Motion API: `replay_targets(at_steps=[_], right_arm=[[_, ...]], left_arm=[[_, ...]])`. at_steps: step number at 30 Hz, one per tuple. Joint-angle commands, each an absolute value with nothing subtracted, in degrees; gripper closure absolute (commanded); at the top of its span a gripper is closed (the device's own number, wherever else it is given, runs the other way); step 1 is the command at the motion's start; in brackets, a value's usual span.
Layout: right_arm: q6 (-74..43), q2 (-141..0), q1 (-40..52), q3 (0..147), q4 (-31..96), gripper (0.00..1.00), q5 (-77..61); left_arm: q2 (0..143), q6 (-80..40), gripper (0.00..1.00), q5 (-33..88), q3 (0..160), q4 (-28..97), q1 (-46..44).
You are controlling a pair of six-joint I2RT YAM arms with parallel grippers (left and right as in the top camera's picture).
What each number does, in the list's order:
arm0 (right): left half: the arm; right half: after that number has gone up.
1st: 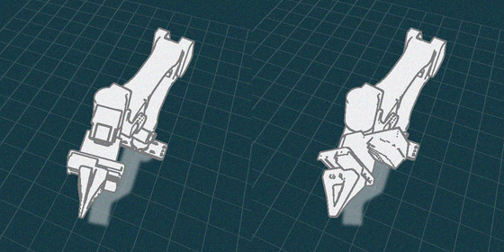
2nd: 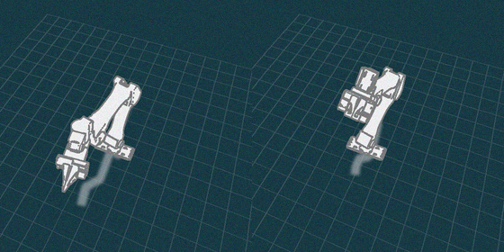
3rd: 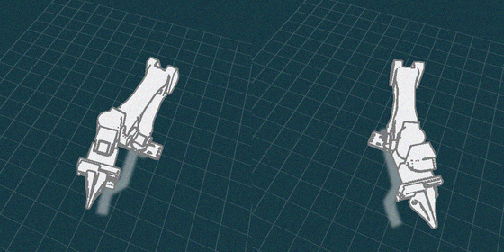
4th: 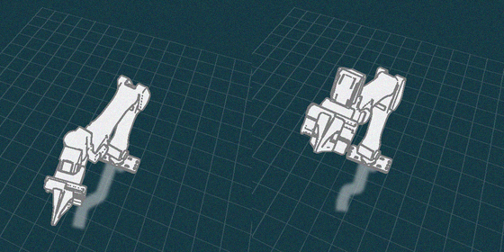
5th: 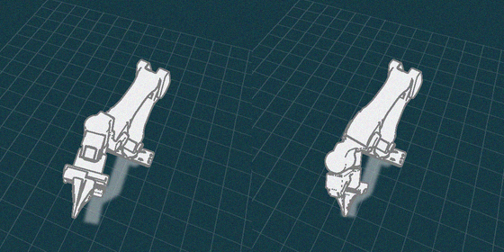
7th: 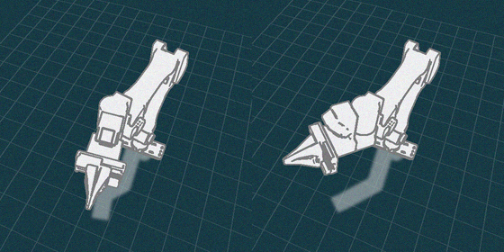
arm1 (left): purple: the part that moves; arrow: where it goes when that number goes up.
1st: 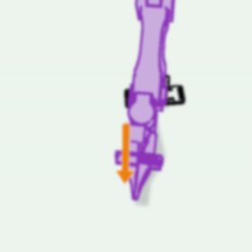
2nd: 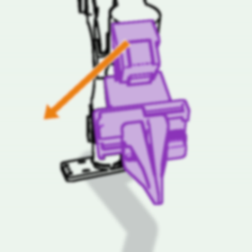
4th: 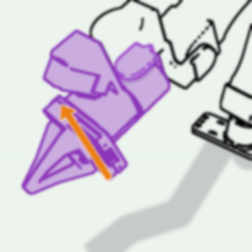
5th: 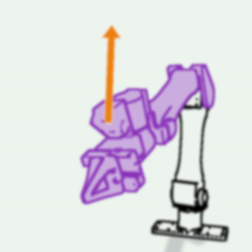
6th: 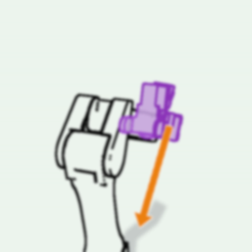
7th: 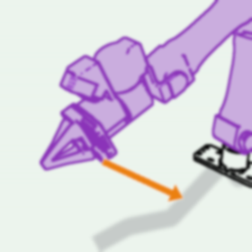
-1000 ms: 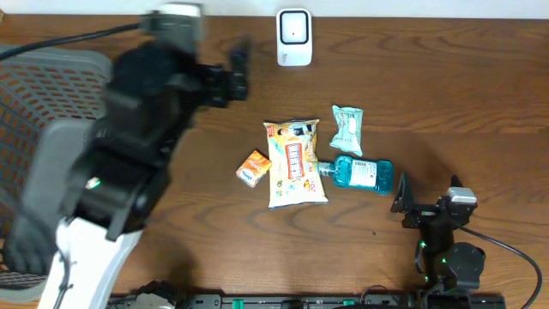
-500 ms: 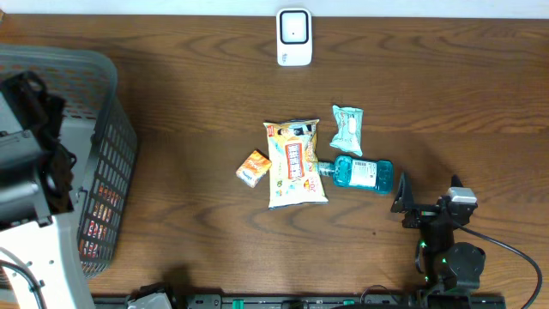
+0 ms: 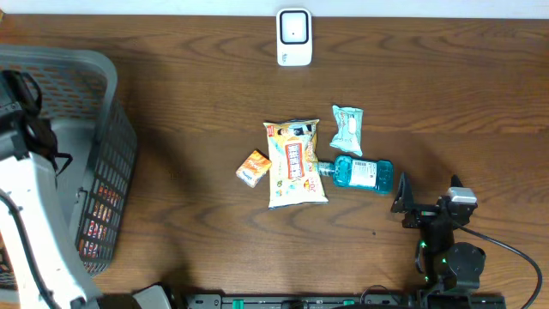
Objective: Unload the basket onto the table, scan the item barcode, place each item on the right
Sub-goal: 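Reach the left gripper into the basket and grasp the red TOP bar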
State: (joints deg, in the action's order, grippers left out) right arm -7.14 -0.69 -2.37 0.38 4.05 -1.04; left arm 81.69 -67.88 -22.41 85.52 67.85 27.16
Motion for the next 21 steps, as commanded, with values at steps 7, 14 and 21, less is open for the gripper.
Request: replay_targets(at_steps=[7, 14, 21], right_arm=[[-6.76, -0.38, -1.93, 0.32, 4.32, 0.01, -0.75], [-6.76, -0.38, -1.93, 0.32, 4.32, 0.01, -0.73], [-6.76, -0.38, -1.93, 0.32, 4.32, 0.01, -0.73]], left_arm=[[91.46, -69.71, 0.02, -12.93, 85.41, 72.14, 32.08], [95.09, -69.76, 0.02, -12.43, 85.32, 72.84, 32.08], [95.61, -67.46, 0.02, -12.01, 85.3, 72.93, 32.08]])
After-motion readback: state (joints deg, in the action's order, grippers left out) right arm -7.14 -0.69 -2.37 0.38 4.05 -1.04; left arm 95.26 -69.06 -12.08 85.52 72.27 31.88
